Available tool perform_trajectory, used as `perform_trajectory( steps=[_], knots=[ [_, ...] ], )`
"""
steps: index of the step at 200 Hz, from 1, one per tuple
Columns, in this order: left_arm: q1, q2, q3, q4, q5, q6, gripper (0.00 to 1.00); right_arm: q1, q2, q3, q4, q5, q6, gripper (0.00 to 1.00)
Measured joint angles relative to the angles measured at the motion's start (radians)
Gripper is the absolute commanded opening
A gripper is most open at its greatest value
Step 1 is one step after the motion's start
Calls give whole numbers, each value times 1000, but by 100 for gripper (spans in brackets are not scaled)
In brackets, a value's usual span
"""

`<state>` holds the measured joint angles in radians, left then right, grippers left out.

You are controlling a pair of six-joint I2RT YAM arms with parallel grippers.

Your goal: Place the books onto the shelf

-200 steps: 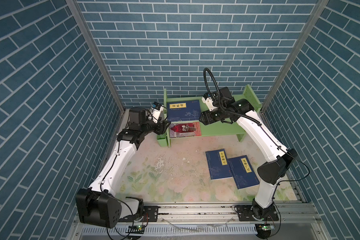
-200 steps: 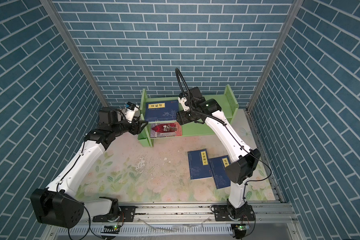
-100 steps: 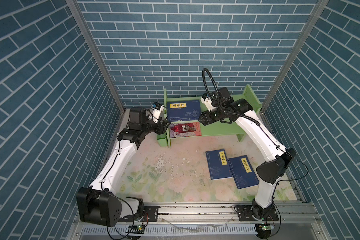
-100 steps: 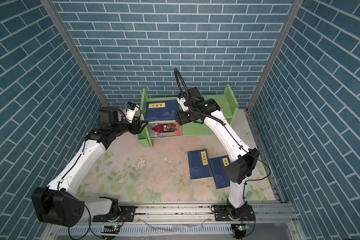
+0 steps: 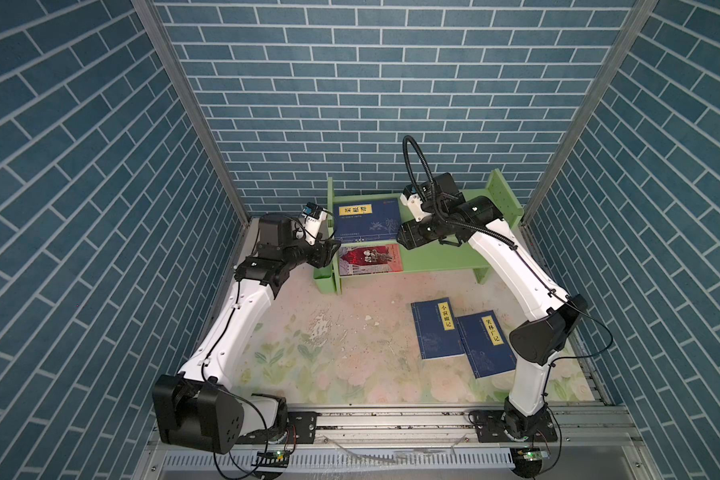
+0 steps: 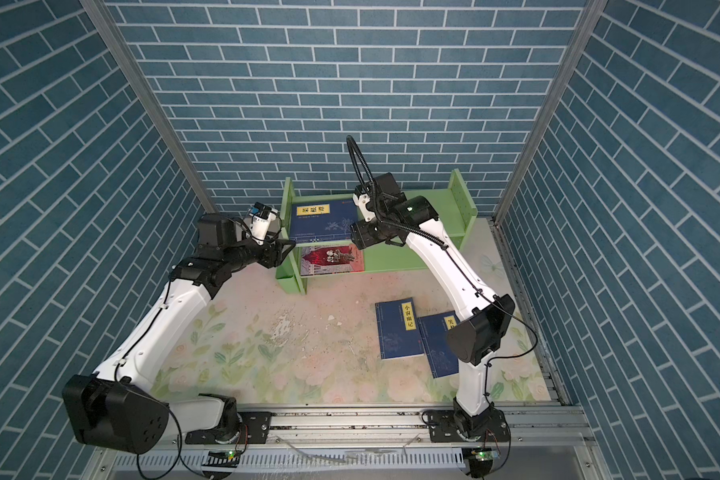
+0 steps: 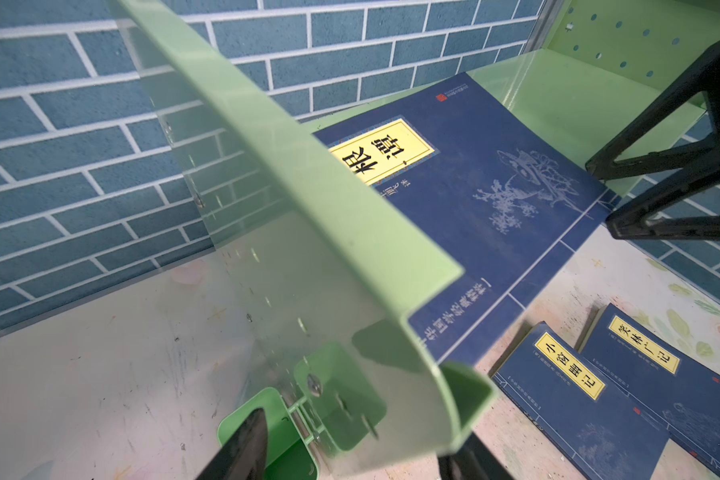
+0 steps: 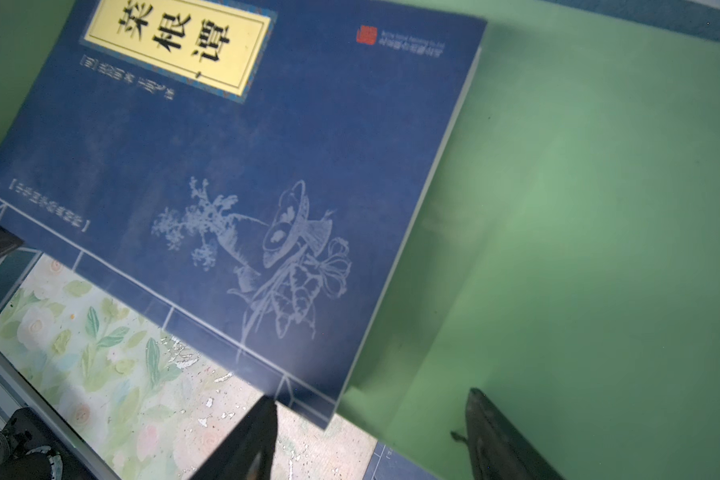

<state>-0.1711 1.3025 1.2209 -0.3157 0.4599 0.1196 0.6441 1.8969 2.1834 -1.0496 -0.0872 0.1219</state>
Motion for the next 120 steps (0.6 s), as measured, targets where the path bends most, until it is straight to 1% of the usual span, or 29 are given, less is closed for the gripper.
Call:
perform_trajectory(
  steps=[42,120],
  knots=[
    [-1,0,6,1,-18,-1,65,0,4,11,-8,2,0,71],
    [-1,-2,6,-8,-15,-4,65,2,26,53,-33,-4,0,72]
  ],
)
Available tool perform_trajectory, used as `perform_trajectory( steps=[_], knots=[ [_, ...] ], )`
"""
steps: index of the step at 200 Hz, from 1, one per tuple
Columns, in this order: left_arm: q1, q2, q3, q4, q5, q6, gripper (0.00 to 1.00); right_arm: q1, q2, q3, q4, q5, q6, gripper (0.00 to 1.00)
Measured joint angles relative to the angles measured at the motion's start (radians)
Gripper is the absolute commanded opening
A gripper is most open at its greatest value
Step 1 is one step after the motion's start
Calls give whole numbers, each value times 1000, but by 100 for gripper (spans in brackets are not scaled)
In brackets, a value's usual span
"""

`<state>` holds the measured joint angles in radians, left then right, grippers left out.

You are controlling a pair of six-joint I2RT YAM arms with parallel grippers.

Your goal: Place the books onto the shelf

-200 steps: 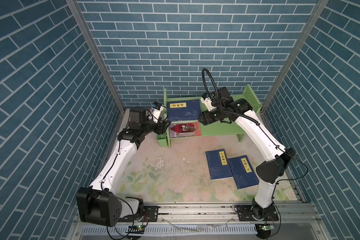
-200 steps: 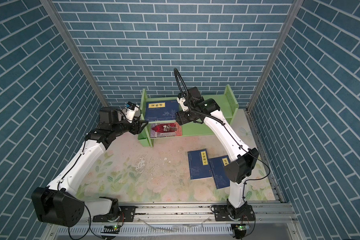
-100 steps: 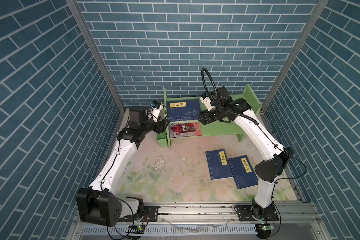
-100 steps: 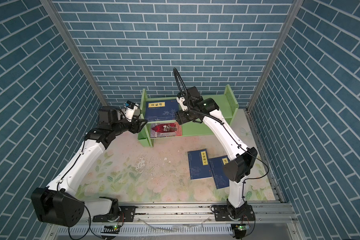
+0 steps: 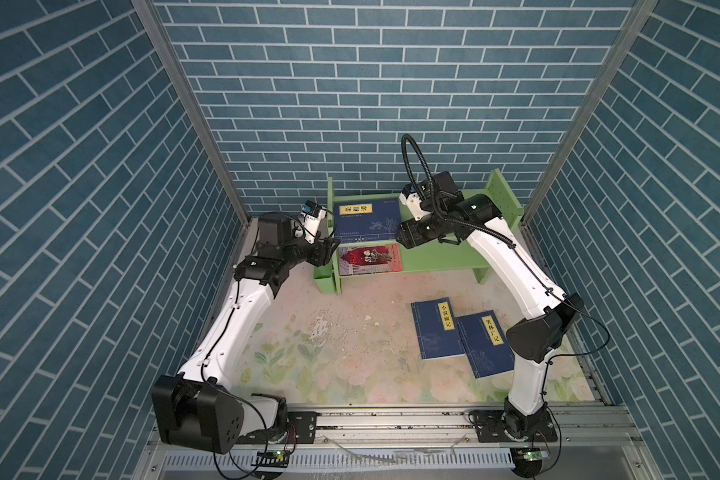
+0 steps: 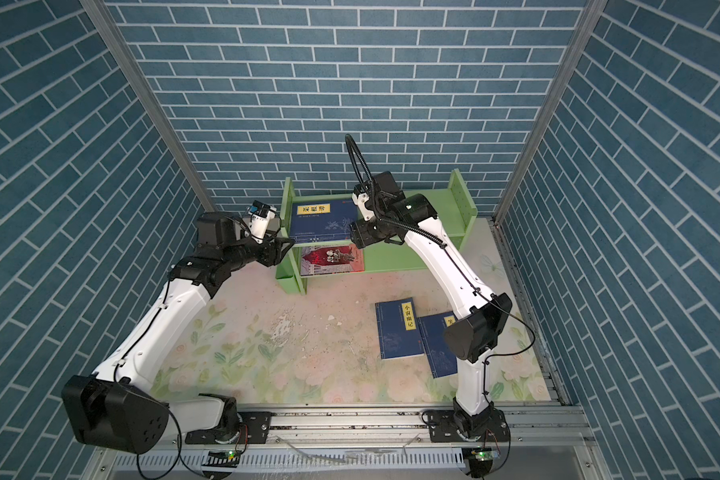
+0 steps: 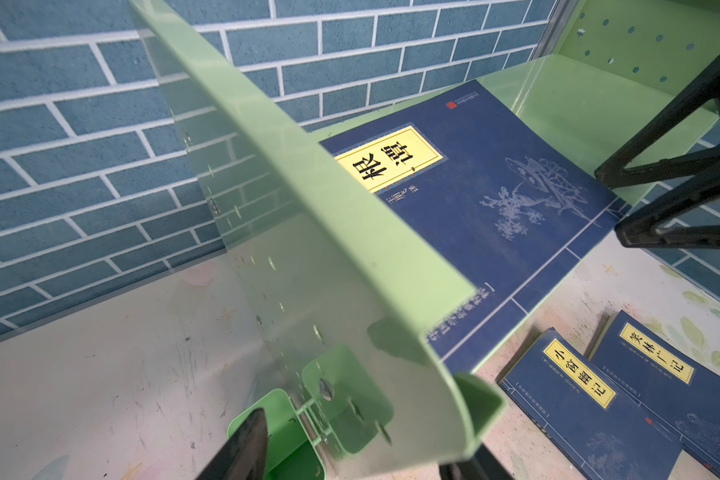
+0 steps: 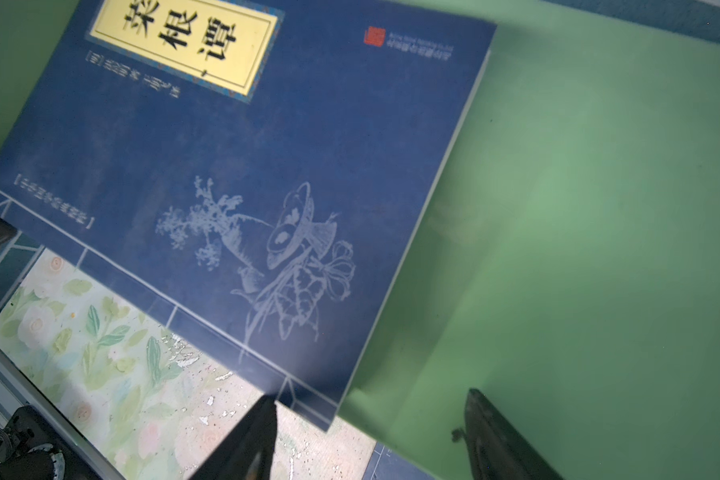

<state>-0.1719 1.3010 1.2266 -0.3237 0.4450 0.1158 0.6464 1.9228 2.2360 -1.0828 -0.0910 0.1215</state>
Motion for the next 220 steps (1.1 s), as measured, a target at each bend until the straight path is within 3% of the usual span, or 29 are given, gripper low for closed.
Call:
perform_trajectory(
  steps=[115,220],
  knots=[
    [0,-124,22,-183,58,-19,66,0,6,85,0,-87,2,75],
    [0,-134,19,-196,76,-27,66,0,94,164,-10,-150,4,75]
  ],
)
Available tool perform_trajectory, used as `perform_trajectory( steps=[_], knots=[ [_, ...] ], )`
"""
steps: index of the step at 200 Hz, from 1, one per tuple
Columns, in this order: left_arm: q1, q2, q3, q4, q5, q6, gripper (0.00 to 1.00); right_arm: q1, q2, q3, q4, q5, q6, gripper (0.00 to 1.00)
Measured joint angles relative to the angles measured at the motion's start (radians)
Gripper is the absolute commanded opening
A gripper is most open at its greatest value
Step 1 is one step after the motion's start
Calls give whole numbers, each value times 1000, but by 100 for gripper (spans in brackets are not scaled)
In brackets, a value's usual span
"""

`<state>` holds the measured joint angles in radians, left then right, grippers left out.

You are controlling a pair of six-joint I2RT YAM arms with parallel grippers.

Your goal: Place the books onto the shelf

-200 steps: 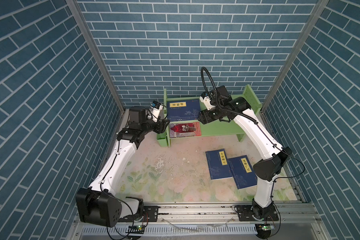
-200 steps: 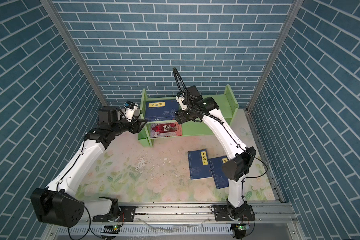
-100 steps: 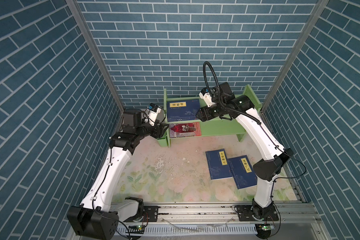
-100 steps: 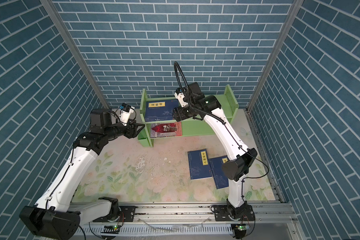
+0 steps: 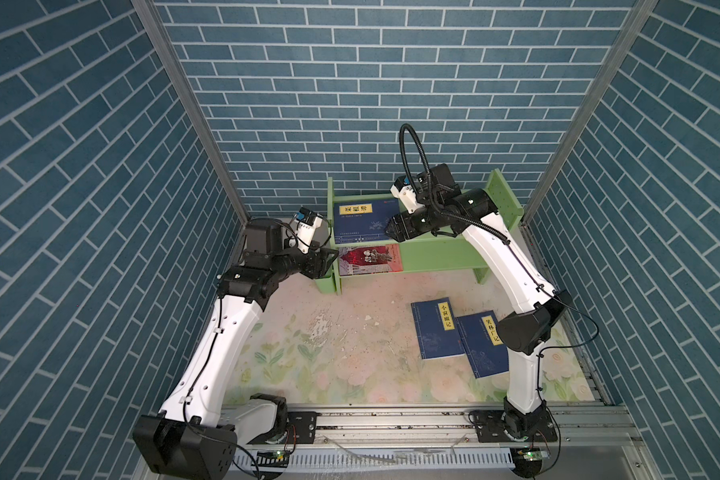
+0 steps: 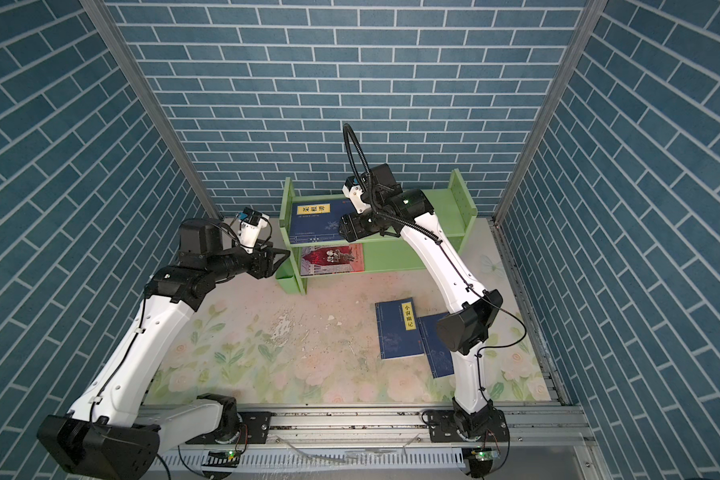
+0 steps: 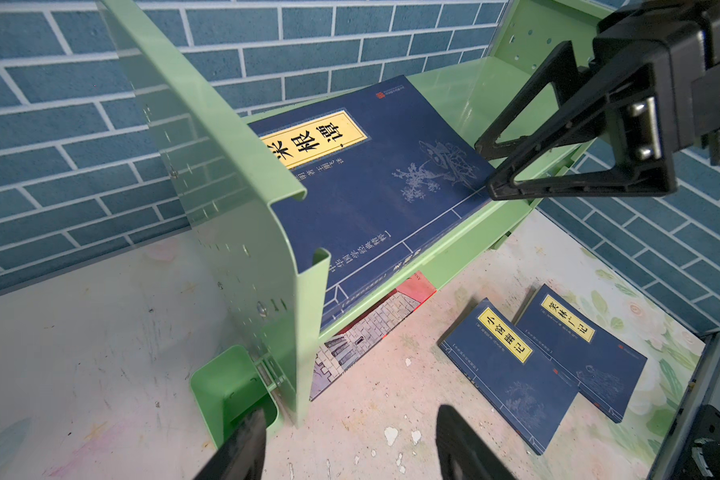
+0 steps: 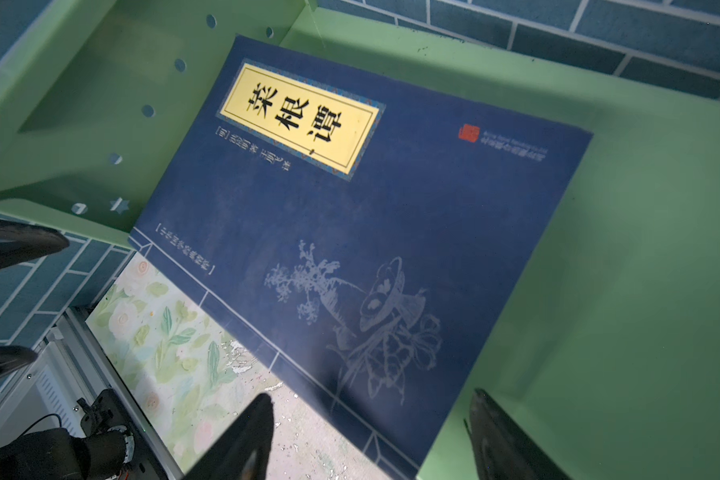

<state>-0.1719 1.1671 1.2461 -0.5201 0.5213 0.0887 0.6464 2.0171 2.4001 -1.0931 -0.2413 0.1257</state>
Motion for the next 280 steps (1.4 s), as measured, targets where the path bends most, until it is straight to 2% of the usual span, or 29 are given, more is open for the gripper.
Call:
perform_trajectory(
  steps=[146,174,207,217,231,261,280],
  knots=[
    [0,-2,-1,1,0,-1,67,-2,50,81,-34,-16,1,75],
    [0,-2,-1,1,0,-6,67,2,50,82,-35,25,1,76],
    [0,-2,15,-40,14,-23,67,2,24,70,-27,126,1,77],
    [0,-2,35,-66,28,-31,68,2,-26,21,-11,160,1,77],
    [0,-7,59,-86,60,-45,68,2,-163,-135,33,198,5,77],
    [0,-66,43,-95,210,-107,68,2,-589,-568,140,252,37,76],
    [-2,-105,-9,-72,328,-173,68,2,-843,-842,216,270,101,75]
  ],
)
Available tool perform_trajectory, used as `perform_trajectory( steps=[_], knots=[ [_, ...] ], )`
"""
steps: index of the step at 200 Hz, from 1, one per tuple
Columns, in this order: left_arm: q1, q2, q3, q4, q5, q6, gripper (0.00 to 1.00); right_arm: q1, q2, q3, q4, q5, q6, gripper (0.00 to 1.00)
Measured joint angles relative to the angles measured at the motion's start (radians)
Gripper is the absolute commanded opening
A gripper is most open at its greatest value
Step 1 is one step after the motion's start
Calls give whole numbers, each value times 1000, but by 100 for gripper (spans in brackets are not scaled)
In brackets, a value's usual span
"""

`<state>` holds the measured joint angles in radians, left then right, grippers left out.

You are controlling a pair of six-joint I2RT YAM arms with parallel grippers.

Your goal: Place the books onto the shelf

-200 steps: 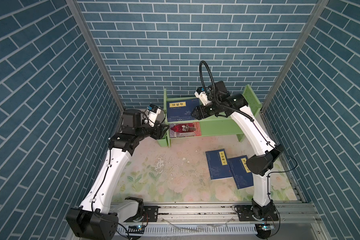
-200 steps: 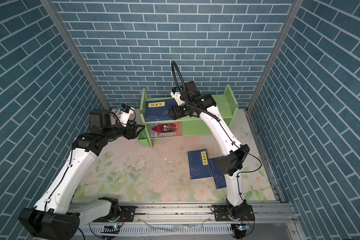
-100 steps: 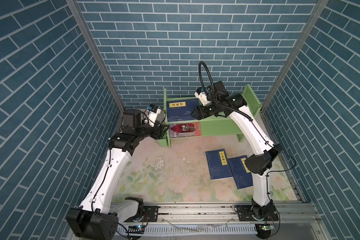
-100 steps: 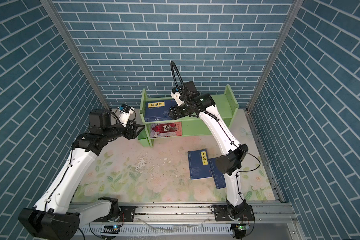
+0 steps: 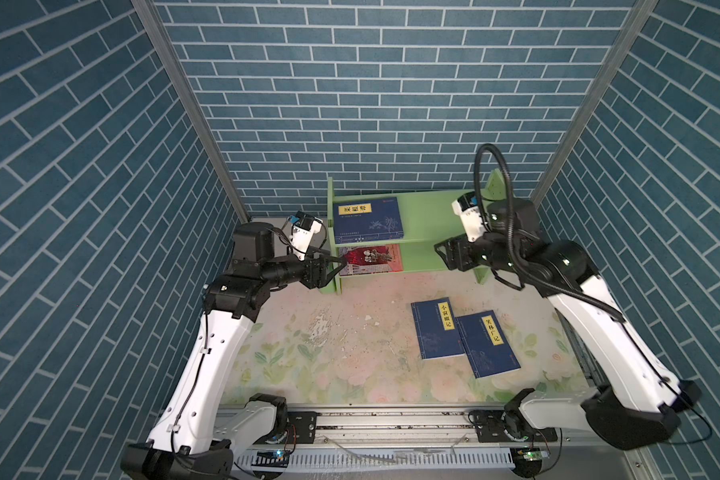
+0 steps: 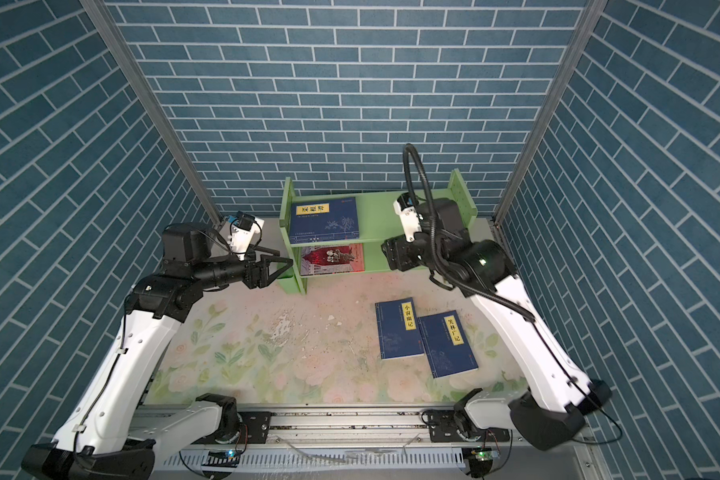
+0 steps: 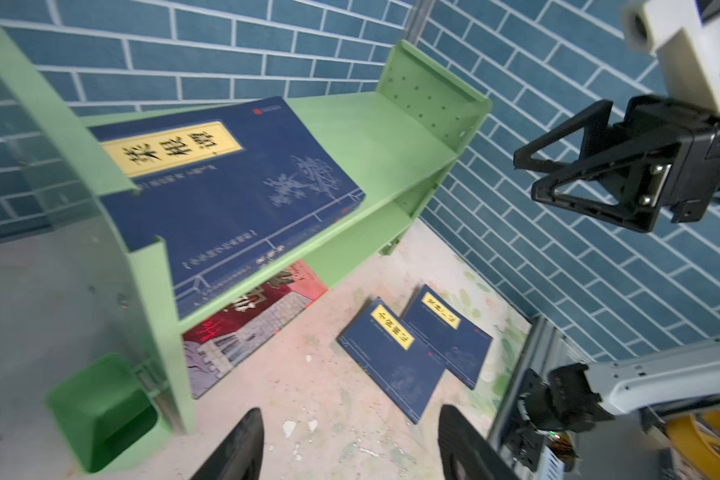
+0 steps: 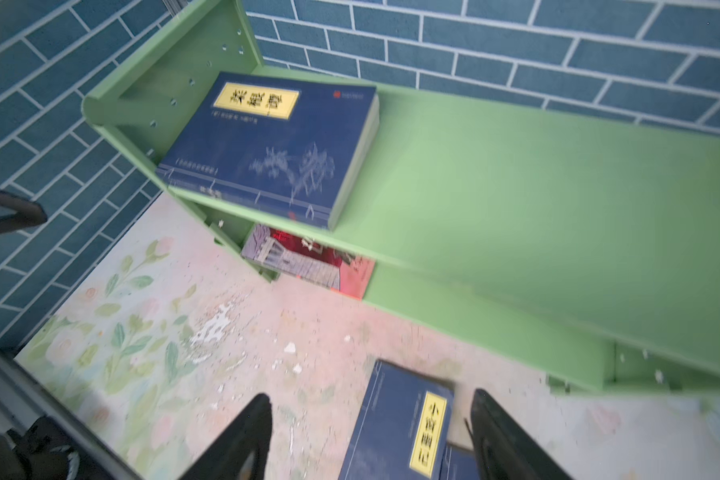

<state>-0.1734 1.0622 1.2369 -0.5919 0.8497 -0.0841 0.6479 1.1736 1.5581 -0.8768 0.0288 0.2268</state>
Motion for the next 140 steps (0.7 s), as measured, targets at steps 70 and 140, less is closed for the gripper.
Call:
perform_trajectory(
  steps=[70,140],
  knots=[
    [-1,5,-251,135,165,-246,68,0,-333,-834,222,11,307,78],
    [-1,-4,-335,183,103,-305,69,-116,-211,-1012,451,-3,401,82]
  ],
)
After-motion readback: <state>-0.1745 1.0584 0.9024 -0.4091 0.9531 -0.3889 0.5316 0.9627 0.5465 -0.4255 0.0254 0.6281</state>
